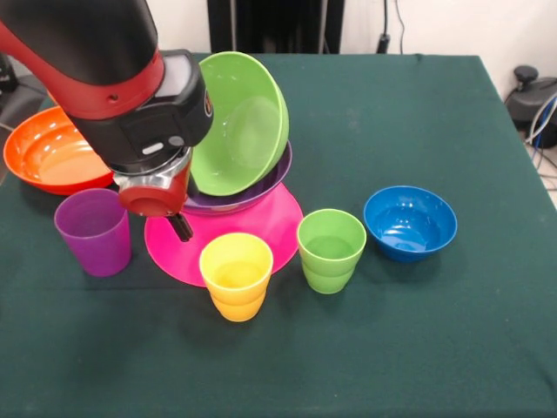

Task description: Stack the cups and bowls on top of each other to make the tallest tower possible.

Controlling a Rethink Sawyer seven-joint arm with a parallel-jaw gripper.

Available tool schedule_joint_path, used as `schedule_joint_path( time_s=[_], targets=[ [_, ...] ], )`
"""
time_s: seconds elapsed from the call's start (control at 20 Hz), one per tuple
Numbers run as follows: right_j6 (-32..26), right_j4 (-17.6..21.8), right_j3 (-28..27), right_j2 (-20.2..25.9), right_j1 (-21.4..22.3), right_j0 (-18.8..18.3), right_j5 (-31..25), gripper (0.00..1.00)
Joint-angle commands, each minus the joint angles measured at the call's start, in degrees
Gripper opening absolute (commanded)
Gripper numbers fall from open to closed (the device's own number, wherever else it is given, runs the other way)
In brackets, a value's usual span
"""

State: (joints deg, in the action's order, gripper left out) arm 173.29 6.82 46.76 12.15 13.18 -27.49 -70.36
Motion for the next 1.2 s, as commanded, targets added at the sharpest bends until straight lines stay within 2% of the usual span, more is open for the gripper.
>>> schedule_joint_path(
  time_s=[0.05,0.3,0.6,0.75,0.95,1.2],
  targets=[
    [-16.5,3.0,-0.4,3.4,2.0,2.0,-2.6,1.00],
    [-17.3,3.3,-1.0,3.3,3.1,1.9,-4.1,1.00],
    [-16.2,2.7,2.3,2.8,6.6,2.3,-3.7,1.00],
    [-15.5,2.3,4.2,2.3,8.9,2.6,-4.5,1.00],
    [-13.9,0.9,9.5,1.6,13.9,2.6,-4.3,1.00],
    [-12.4,-0.6,14.1,1.0,19.2,2.3,-7.0,1.00]
  ],
)
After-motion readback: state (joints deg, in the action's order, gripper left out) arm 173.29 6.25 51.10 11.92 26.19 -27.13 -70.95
